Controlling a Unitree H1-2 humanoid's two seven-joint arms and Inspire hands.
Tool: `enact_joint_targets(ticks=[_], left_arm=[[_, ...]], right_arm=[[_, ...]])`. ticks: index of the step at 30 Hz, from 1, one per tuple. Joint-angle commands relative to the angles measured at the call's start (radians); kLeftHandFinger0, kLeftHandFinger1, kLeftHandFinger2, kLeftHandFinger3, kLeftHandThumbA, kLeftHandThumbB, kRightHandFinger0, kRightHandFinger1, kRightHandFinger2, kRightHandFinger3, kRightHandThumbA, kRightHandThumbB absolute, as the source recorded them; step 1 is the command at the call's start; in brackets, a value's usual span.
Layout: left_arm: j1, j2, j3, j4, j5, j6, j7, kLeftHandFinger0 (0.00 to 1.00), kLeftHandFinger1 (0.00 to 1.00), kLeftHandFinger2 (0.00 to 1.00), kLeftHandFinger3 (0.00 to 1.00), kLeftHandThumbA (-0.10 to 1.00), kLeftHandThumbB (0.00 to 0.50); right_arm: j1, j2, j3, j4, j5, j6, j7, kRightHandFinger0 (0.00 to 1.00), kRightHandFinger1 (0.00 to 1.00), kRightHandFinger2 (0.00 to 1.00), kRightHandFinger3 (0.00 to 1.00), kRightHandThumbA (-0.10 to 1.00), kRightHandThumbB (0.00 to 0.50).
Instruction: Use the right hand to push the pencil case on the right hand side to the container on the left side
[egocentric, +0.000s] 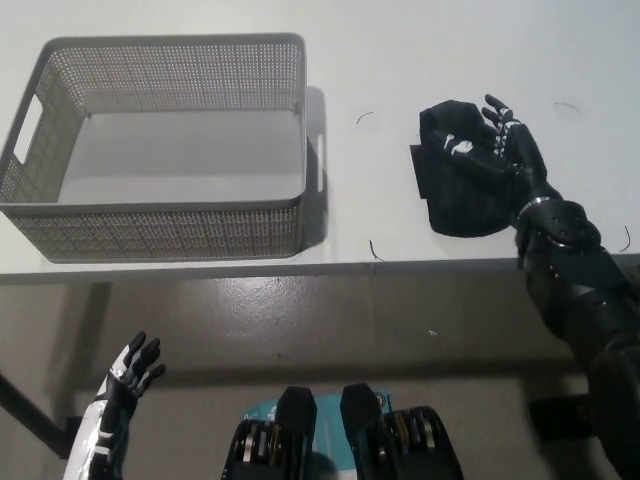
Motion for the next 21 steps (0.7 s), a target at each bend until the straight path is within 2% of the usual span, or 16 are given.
enact_joint_targets(ticks=[1,3,5,8,13,16,18,19,20,21], left_arm=[[0.011,0.004,-0.006,-0.051,-0.021,-0.024,-0.012,1.00,1.00,1.00,1.00,1.00,0.265],[0.009,0.003,-0.008,-0.053,-0.021,-0.025,-0.013,1.00,1.00,1.00,1.00,1.00,0.267],[0.009,0.003,-0.012,-0.060,-0.016,-0.022,-0.013,1.00,1.00,1.00,1.00,1.00,0.269],[0.010,0.003,-0.018,-0.058,-0.016,-0.031,-0.015,1.00,1.00,1.00,1.00,1.00,0.268],[0.014,-0.001,-0.027,-0.075,-0.007,-0.010,-0.010,1.00,1.00,1.00,1.00,1.00,0.281],[0.012,0.004,-0.026,-0.077,-0.010,-0.011,-0.010,1.00,1.00,1.00,1.00,1.00,0.270],[0.013,0.008,-0.024,-0.074,-0.010,-0.015,-0.011,1.00,1.00,1.00,1.00,1.00,0.272],[0.014,0.010,-0.022,-0.074,-0.010,-0.016,-0.011,1.00,1.00,1.00,1.00,1.00,0.272],[0.016,0.010,-0.020,-0.074,-0.007,-0.015,-0.008,1.00,1.00,1.00,1.00,1.00,0.279],[0.017,0.009,-0.018,-0.075,-0.006,-0.016,-0.007,1.00,1.00,1.00,1.00,1.00,0.280]], right_arm=[[0.009,0.048,-0.015,0.012,0.030,-0.002,-0.007,1.00,1.00,1.00,1.00,1.00,0.296],[0.009,0.065,-0.023,0.011,0.039,-0.006,-0.011,1.00,1.00,1.00,1.00,1.00,0.319],[0.011,0.084,-0.025,0.011,0.041,-0.018,-0.023,1.00,1.00,1.00,1.00,1.00,0.312],[0.012,0.112,-0.035,0.008,0.052,-0.024,-0.023,1.00,1.00,1.00,1.00,1.00,0.342],[0.008,0.161,-0.046,0.001,0.061,-0.045,-0.033,1.00,1.00,1.00,1.00,1.00,0.320],[-0.001,0.190,-0.047,-0.001,0.066,-0.056,-0.046,1.00,1.00,1.00,1.00,1.00,0.308],[-0.009,0.208,-0.064,0.000,0.087,-0.048,-0.033,1.00,1.00,1.00,1.00,1.00,0.332],[-0.011,0.214,-0.067,0.000,0.091,-0.046,-0.032,1.00,1.00,1.00,1.00,1.00,0.325],[-0.013,0.219,-0.069,0.000,0.092,-0.048,-0.031,1.00,1.00,1.00,1.00,1.00,0.348],[-0.016,0.227,-0.066,-0.001,0.088,-0.054,-0.036,1.00,1.00,1.00,1.00,1.00,0.325]])
